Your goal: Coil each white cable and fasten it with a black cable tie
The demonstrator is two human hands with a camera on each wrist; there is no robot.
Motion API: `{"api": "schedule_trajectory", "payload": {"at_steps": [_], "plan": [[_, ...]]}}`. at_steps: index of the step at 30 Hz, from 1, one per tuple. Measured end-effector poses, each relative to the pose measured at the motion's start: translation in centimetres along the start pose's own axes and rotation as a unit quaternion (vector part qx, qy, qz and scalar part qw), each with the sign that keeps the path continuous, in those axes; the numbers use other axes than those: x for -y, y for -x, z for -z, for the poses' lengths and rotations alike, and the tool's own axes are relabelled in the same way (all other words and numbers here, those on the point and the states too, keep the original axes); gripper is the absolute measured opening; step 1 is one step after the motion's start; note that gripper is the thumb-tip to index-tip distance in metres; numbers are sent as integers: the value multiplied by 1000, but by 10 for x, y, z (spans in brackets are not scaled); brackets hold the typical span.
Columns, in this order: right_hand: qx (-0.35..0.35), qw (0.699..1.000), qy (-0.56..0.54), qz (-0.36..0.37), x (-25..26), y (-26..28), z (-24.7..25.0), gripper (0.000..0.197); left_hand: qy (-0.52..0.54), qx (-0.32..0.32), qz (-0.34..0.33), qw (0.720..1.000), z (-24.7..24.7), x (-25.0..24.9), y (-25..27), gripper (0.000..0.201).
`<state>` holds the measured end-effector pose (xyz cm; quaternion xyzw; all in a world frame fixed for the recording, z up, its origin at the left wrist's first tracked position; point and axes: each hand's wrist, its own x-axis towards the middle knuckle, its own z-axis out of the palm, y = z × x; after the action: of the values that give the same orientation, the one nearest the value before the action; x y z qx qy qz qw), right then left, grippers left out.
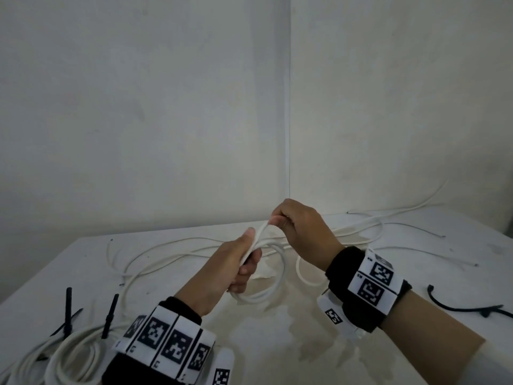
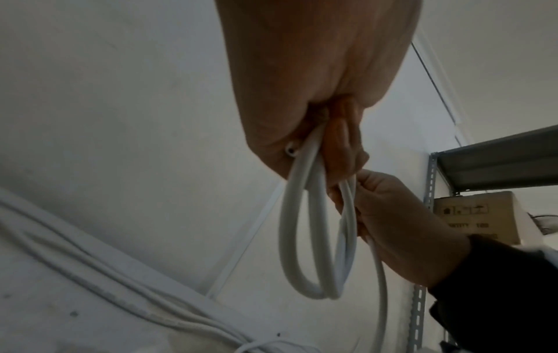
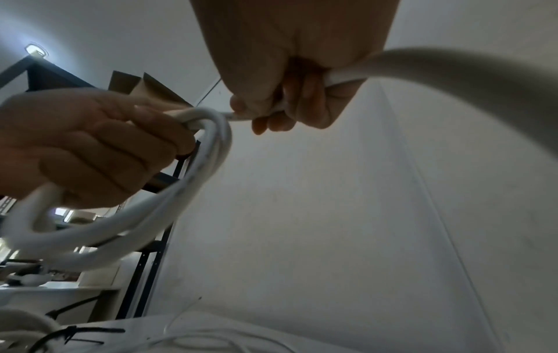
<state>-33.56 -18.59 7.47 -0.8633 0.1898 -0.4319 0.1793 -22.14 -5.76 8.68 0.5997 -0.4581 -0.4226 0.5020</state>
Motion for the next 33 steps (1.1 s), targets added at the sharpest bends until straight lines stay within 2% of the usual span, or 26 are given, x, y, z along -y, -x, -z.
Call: {"api": "schedule_trajectory", "payload": {"at_steps": [5,16,21,23,27,30,33], "plan": [[7,1000,-10,-27,3,-2,4,24,53,-71,-60,994,0,-8,-2,41],[5,995,-7,-94,-19,20,8,26,186,-176,-108,961,28,-11,-4,39],[42,994,27,-94,-36,25,9,30,268,-242,-141,922,52,-16,-5,37],[77,992,68,-73,-45,31,4,34,286,-269,-158,906,65,-17,-6,36],[55,983,171,37,-49,43,-7,37,283,-320,-177,887,80,-16,-7,34],[25,965,225,130,-33,48,-14,25,231,-353,-176,889,80,-12,-12,33],[3,951,223,212,-14,46,-22,34,172,-365,-164,900,74,-10,-18,34]]}}
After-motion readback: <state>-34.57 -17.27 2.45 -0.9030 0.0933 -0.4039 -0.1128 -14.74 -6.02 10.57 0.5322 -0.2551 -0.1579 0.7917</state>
